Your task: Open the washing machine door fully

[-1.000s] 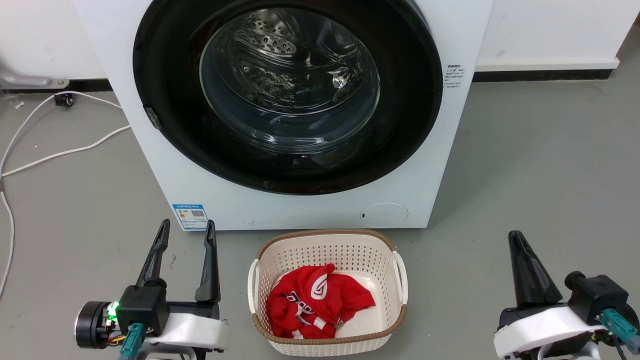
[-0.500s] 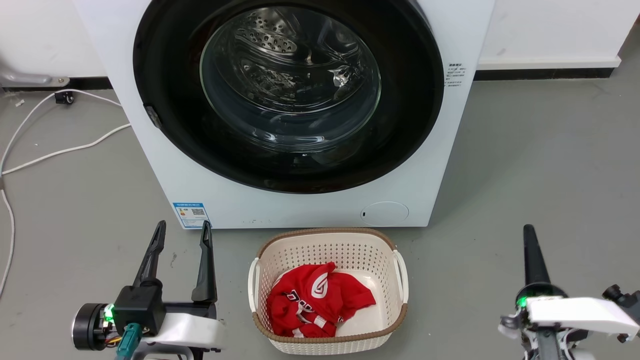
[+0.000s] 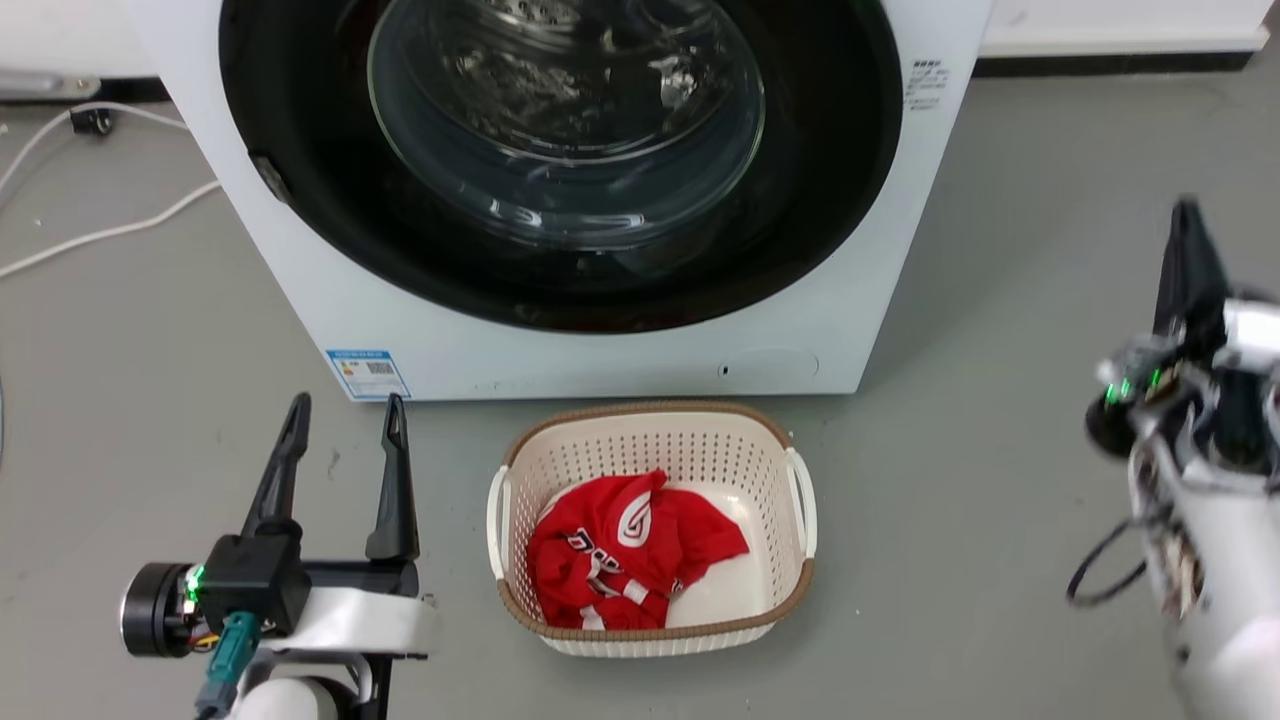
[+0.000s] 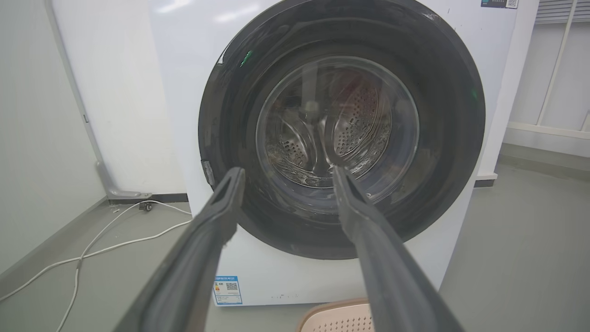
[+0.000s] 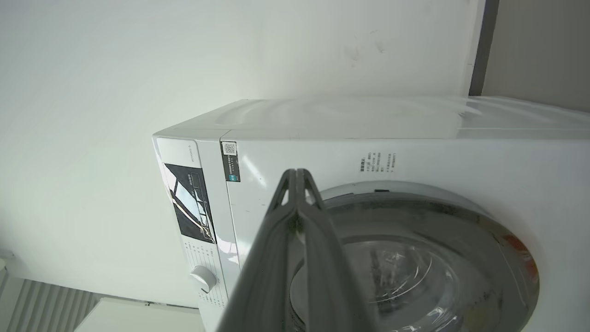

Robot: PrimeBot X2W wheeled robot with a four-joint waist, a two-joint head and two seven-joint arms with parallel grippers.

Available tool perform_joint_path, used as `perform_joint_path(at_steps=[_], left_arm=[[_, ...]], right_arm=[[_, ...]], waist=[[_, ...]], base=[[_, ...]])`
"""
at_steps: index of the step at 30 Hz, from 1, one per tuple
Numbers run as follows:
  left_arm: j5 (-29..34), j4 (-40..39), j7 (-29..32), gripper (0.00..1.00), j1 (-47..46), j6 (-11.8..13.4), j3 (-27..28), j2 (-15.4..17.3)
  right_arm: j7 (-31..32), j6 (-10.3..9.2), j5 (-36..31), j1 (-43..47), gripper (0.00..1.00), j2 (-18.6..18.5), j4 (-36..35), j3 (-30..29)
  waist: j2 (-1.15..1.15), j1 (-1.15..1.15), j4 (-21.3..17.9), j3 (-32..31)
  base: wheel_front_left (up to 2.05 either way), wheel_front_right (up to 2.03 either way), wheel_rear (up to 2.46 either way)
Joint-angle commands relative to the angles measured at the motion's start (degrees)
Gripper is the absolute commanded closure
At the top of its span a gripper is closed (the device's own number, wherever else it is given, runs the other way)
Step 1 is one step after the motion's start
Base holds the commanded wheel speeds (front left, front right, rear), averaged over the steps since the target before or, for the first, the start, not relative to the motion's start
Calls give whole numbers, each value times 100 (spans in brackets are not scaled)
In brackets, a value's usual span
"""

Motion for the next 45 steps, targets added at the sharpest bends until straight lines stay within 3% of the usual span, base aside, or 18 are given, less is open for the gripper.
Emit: perform_joint_path(at_steps=[1, 10, 18, 22, 32, 38, 45], left_arm=[[24, -37, -13, 0, -141, -39, 31, -3], [40, -112, -13, 0, -498, -165, 72, -11], [41, -213, -13, 0, -760, -255, 98, -18], [22, -260, -13, 0, -899, -302, 114, -22], [29, -365, -13, 0, -1188, -372, 130, -28], [21, -334, -13, 0, -1290, -400, 103, -30], [45, -279, -13, 0, -1230, -347, 91, -33]], right_arm=[[166, 0, -51, -576, 100, -191, 367, 139], [1239, 0, -472, -2809, 100, -797, 2097, 974], [2300, 0, -1036, -4339, 100, -719, 3470, 1777], [2535, 0, -1315, -4914, 100, -625, 4005, 2053], [2470, 0, -1723, -5748, 100, -465, 4419, 2316], [2733, 0, -1740, -5618, 100, -436, 4426, 2276], [3721, 0, -1633, -5350, 100, -471, 4430, 2191]], waist=[[0, 0, 27, 206], [0, 0, 184, 732], [0, 0, 285, 1176], [0, 0, 332, 1398], [0, 0, 440, 1891], [0, 0, 500, 1987], [0, 0, 514, 1832]], base=[[0, 0, 0], [0, 0, 0], [0, 0, 0], [0, 0, 0], [0, 0, 0], [0, 0, 0], [0, 0, 0]])
